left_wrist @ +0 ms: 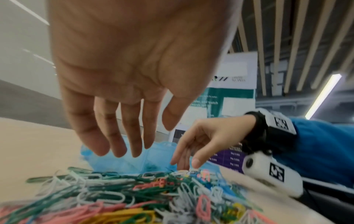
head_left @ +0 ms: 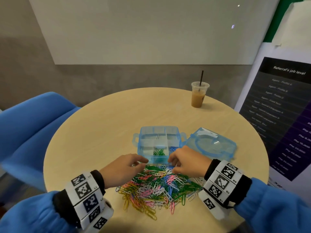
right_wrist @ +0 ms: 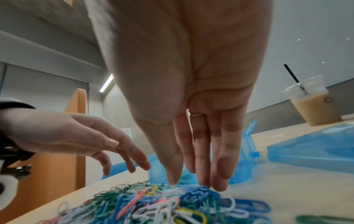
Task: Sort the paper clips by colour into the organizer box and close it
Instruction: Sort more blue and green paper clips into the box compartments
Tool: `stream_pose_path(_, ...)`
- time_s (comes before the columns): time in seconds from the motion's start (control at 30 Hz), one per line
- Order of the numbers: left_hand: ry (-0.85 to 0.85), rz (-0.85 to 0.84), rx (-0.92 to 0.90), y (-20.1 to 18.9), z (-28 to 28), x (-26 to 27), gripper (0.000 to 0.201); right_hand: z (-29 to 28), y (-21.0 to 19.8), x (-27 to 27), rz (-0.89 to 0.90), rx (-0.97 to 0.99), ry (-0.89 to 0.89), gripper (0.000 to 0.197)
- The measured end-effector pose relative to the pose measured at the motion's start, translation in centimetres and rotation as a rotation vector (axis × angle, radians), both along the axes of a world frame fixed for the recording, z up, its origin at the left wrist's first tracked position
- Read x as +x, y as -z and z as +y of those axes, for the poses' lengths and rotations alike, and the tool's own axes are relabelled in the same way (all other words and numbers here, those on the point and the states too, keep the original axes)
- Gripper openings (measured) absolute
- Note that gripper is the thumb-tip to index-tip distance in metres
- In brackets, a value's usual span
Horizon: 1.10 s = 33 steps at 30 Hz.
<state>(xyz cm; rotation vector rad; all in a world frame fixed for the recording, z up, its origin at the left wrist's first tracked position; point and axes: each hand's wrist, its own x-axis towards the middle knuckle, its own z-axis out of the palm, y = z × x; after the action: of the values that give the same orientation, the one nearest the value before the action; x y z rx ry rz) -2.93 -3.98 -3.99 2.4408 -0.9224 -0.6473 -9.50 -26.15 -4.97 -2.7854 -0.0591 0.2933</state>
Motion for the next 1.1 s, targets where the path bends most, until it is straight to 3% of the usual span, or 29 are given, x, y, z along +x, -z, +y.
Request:
stream_pose_path(0.1, 0.053, -0.121, 0.058, 0.3, -1.2, 0.3, 0.039, -0.2, 0.2, 0.2, -0.016, 0.030, 0.022, 0.032)
stream_pose_path(0.27, 0.138, -0.327, 0.261, 1.2, -3.5, 1.1, 0.037, -0.6, -0.1, 0.6, -0.299, 0.096, 0.119, 0.003)
stream_pose_path(0.43, 0.146, -0.452, 0.332, 1.7, -5.1, 1.3, 0.034, -2.2, -0.2, 0.9, -0.201, 0.015, 0.161, 0.020)
stream_pose_path(0.77, 0.152, -0.364, 0.272, 1.8, -5.9, 2.5, 0.024, -3.0, 0.0, 1.2, -0.110, 0.127, 0.152, 0.021)
stream_pose_path(1.1, 0.315, -0.336, 0.313, 1.5, -6.0, 3.2, 0.024, -3.3, 0.2, 0.9, -0.105, 0.118, 0.113, 0.020)
